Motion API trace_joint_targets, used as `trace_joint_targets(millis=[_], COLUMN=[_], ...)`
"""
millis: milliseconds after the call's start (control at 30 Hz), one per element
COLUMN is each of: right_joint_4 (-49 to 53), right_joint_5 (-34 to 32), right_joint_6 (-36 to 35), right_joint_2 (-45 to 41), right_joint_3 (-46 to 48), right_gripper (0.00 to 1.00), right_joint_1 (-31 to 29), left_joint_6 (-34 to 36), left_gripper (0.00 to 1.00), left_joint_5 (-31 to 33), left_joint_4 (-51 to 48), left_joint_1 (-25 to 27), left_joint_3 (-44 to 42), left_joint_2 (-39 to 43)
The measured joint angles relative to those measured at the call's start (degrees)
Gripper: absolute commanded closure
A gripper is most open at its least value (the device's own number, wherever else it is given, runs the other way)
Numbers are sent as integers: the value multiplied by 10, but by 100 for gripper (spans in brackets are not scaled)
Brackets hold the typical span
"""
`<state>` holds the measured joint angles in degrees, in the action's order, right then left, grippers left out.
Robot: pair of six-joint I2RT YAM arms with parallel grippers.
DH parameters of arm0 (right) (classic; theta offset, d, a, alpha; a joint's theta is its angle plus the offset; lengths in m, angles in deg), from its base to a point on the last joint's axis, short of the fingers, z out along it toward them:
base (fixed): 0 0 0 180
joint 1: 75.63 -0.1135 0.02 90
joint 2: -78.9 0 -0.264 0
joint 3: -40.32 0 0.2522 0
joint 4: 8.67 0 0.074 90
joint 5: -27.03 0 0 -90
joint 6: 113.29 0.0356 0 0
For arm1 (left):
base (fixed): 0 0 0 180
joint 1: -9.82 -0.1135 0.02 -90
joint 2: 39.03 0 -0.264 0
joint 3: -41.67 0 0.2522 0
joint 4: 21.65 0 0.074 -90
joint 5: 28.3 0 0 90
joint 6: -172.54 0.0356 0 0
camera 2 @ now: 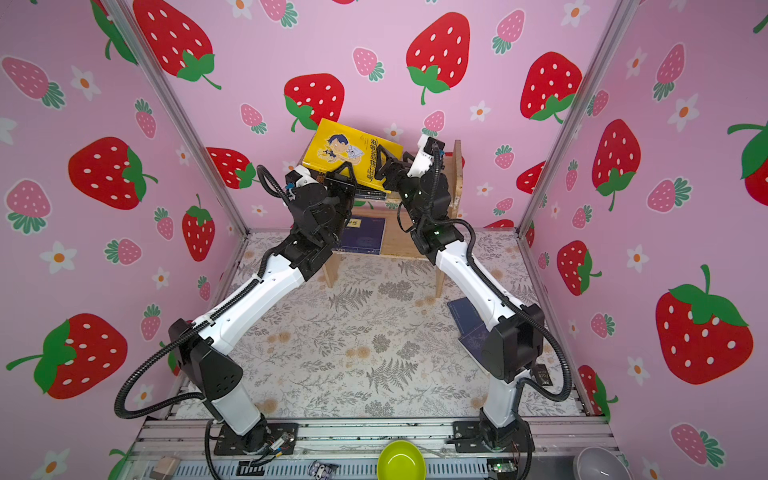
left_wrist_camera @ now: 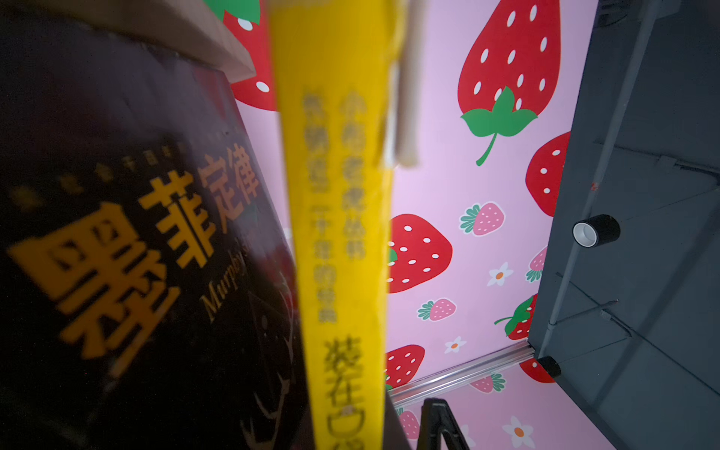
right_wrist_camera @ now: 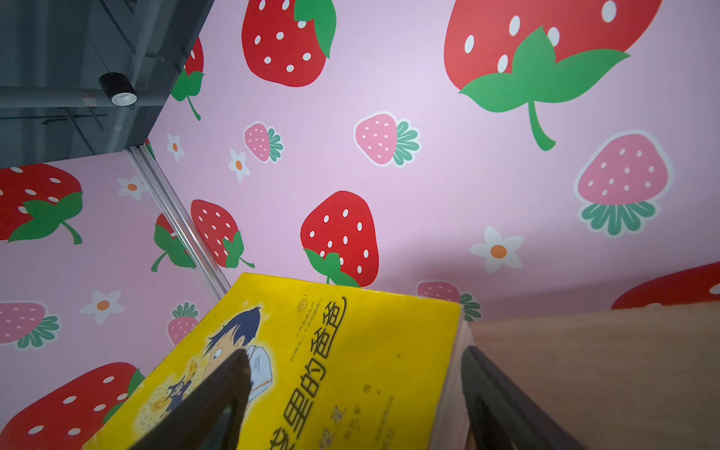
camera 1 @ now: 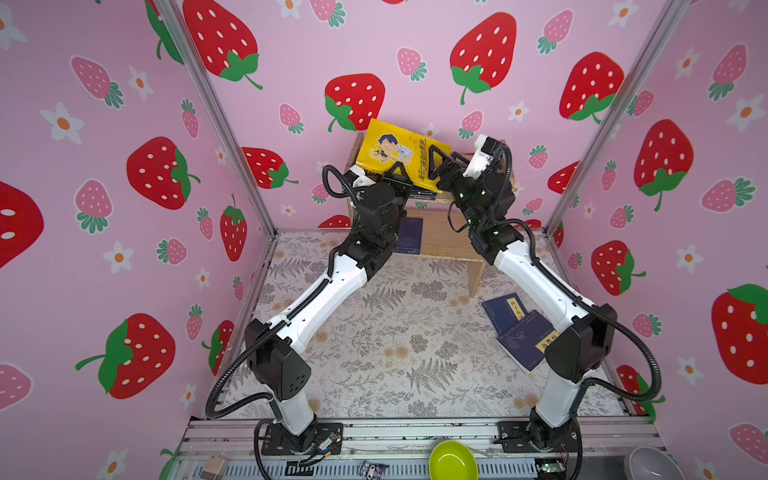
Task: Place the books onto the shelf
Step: 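Lower the yellow book onto the black book atop the shelf with both grippers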
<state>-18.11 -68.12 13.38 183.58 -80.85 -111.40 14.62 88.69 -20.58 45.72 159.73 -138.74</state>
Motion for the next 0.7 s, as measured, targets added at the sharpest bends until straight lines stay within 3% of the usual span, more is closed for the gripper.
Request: trace_joint_targets(millis=[433, 700], right_joint_4=[-30, -24], right_joint_5=[12, 12], right_joint_6=[-4, -4], right_joint_2=[-48, -53], right_joint_3=[66, 70], right_gripper=[8, 10], right_joint_1=[-5, -5], left_joint_6=[1, -4], left_gripper=[100, 100], left_joint_5=[11, 11], left_joint_4=[2, 0], left_joint_1=[1, 0], left_joint_3=[-16, -16], left_joint_2=[15, 15])
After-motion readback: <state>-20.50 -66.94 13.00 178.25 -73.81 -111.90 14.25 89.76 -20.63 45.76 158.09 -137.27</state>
